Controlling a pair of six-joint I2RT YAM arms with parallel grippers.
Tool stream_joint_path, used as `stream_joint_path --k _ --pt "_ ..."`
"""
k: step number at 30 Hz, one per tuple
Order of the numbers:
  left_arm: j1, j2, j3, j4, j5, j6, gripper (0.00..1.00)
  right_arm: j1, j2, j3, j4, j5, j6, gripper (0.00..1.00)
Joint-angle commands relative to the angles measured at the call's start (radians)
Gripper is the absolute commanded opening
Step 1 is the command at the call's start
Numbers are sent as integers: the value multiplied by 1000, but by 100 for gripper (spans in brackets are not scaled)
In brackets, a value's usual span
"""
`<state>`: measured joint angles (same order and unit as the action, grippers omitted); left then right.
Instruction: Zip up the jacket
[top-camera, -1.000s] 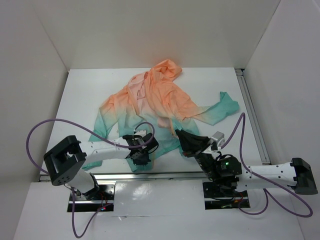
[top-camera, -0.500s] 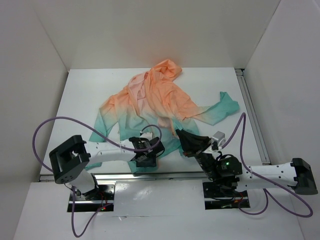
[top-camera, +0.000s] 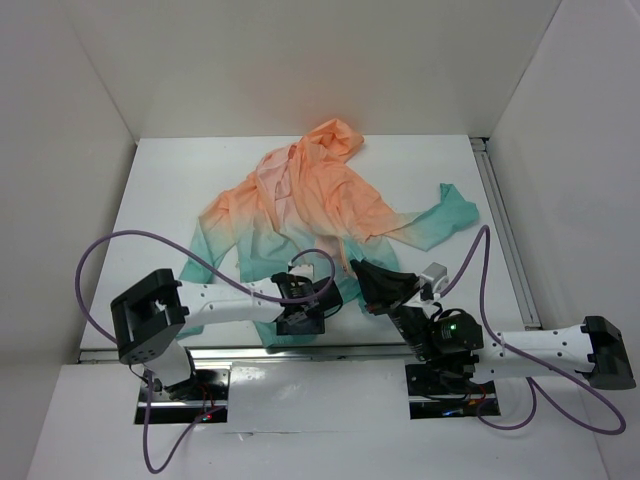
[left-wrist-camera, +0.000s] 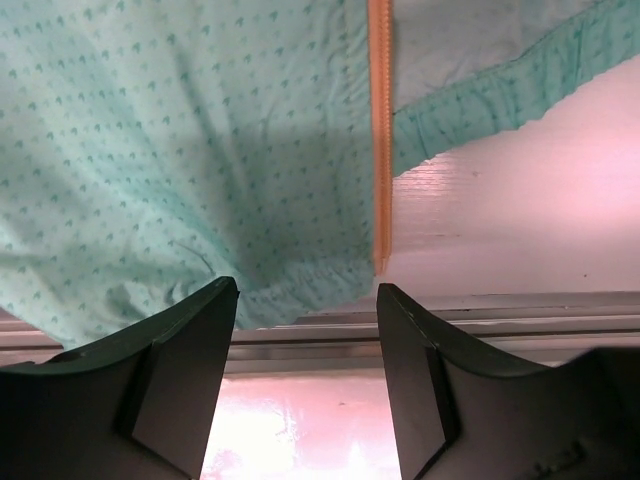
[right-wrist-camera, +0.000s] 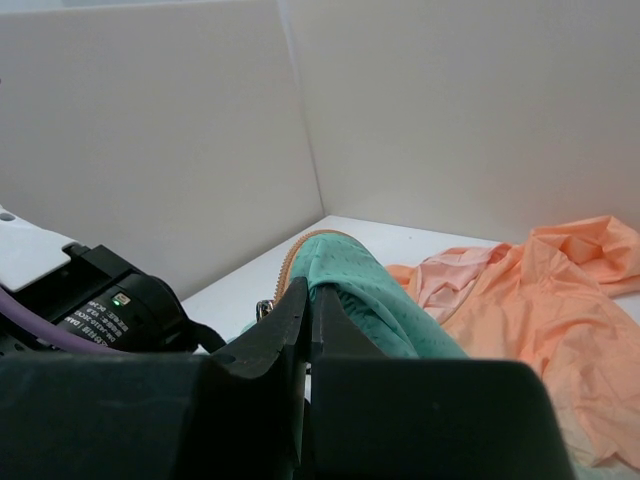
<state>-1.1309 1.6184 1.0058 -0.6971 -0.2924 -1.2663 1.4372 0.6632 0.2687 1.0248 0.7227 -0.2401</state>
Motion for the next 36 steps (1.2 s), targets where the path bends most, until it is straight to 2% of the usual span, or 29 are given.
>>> stream_joint_path --k 1,16,18,20,21,22,23,24,30,33,36 --pt "-4 -8 20 -55 -30 -45 71 -3 -13 1 14 6 1 0" --pt "-4 149 39 -25 -30 -64 70 -3 -83 -8 -5 6 1 0" --pt "-4 161 39 -15 -11 -64 64 -3 -93 -8 -14 6 1 0" --pt "-4 170 18 -4 -11 -64 47 -3 -93 -8 -14 6 1 0" --pt "-4 170 17 5 -1 -64 37 -3 -93 -8 -14 6 1 0" --pt "-4 170 4 5 -1 -64 15 -3 -93 -8 -14 6 1 0" --pt "-4 170 -7 14 -1 -73 6 -3 -93 -8 -14 6 1 0" --pt "-4 160 -7 15 -1 -73 1 -3 -93 -8 -5 6 1 0" --pt "-4 150 -7 -7 -1 -61 0 -3 -74 -8 -5 -3 1 0" --pt "-32 126 37 -85 -68 -61 0 -3 -62 -8 -5 9 1 0" --pt "-81 60 89 -195 -221 -123 0 -3 -41 -8 -5 21 1 0"
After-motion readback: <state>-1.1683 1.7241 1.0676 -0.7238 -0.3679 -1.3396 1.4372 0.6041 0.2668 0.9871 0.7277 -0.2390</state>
